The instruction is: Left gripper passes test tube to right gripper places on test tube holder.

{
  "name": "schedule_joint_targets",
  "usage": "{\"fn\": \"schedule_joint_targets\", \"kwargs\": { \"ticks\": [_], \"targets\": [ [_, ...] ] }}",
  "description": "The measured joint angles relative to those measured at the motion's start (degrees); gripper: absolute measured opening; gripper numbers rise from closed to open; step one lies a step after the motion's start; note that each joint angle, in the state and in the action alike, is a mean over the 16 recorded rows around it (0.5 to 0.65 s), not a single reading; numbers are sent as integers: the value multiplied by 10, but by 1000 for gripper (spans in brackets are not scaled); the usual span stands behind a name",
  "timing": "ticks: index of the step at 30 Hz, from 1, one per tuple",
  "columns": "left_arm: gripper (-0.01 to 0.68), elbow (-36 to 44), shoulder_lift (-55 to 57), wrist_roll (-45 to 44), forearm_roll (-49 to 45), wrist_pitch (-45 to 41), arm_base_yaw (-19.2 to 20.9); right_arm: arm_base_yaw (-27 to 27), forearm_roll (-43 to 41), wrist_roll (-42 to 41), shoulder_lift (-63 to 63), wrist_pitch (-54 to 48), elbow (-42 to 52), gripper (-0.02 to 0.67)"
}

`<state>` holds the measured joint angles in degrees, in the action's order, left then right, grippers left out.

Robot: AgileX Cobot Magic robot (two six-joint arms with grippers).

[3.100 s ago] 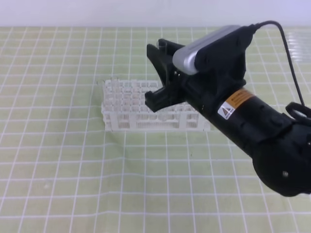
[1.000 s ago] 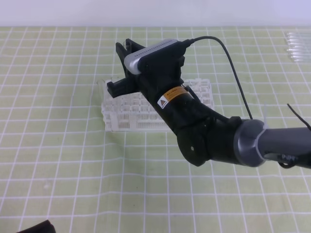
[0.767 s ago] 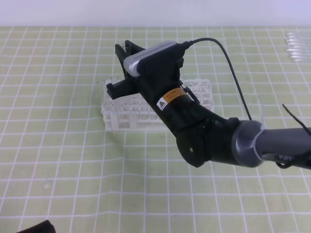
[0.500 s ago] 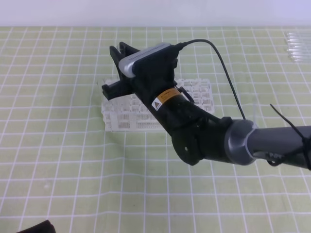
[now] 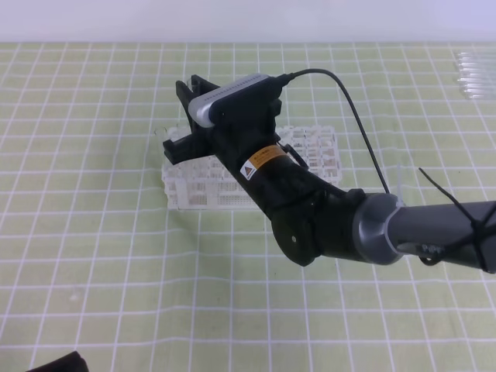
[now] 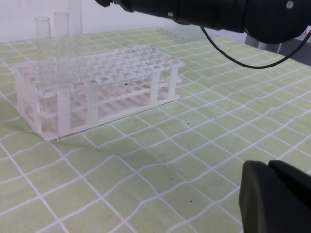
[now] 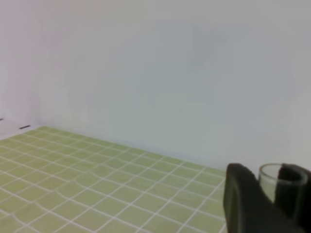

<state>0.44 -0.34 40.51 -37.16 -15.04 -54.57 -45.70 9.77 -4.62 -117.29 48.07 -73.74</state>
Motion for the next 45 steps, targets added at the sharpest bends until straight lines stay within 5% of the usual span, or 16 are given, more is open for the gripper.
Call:
{"fn": "schedule_joint_targets", "kwargs": {
  "ticks": [17,34,45],
  "targets": [
    [-2,3,1,0,-1,0,0,0,6,9,-14,-10,0,107],
    [-2,-1,0,0,0,-3,0,0,9,10,-14,-6,0,304],
    [-2,-2,0,-1,0,-4,0,0,8,-8,52,-83,23,298]
  ]
}}
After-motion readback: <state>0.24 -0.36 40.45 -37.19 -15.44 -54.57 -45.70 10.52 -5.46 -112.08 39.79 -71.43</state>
